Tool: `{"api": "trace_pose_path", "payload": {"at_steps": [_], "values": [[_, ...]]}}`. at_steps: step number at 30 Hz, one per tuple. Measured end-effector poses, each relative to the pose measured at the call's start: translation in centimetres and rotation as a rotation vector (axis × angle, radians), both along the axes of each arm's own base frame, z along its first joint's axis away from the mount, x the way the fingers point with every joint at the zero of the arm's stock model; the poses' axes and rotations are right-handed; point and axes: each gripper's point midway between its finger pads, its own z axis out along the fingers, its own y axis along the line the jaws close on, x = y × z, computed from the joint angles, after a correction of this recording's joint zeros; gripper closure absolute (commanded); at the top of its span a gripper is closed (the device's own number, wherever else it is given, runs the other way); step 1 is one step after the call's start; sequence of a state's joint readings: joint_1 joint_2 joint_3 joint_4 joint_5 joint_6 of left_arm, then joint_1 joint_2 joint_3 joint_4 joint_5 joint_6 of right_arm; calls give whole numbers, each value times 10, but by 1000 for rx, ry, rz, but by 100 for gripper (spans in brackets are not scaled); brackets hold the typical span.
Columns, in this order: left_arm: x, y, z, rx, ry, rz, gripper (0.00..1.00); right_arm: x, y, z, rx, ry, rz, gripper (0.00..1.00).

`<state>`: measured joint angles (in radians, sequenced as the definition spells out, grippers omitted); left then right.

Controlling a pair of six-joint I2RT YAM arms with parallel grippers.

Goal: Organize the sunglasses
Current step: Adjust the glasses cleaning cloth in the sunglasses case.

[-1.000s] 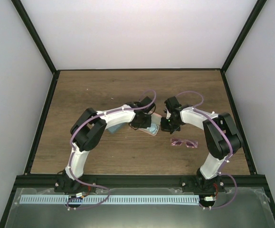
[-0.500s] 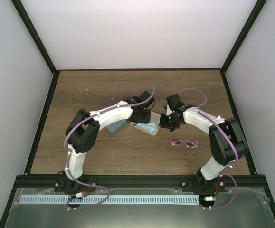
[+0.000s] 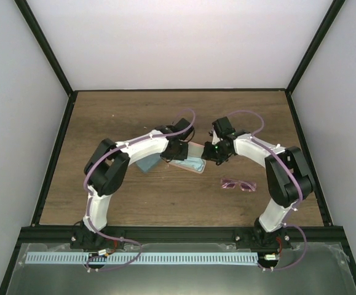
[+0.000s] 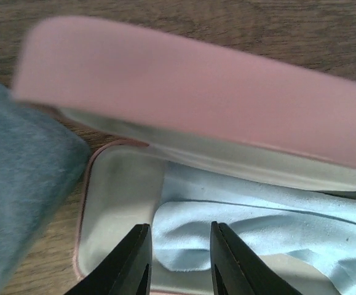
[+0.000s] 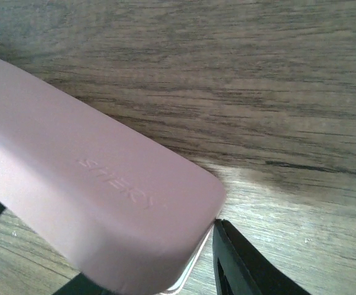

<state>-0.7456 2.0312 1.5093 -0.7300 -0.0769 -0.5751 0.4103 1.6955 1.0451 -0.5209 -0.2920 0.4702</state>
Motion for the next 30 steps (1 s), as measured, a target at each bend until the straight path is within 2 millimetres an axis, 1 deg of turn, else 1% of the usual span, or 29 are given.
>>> {"api": "trace_pose_path", "payload": {"at_steps": [3,7,9,15,23,30], "values": [[0,-3,-9,-2,15,-5,72,2,1,-1,-1,1,1,70],[-1,-5,-23,8,41,-11,73,1,1,-9,-7,23,3,71],[-1,-6,-26,11,48,-13,74,0,1,-12,-9,29,3,73],[-1,-6,-26,12,46,-11,75,0,2,-12,-2,31,6,75],[0,-4,-28,28,38,-11,95,-1,4,-12,5,33,11,75],[0,-5,-29,43,25,-15,96,-1,4,-12,5,33,11,76]]}}
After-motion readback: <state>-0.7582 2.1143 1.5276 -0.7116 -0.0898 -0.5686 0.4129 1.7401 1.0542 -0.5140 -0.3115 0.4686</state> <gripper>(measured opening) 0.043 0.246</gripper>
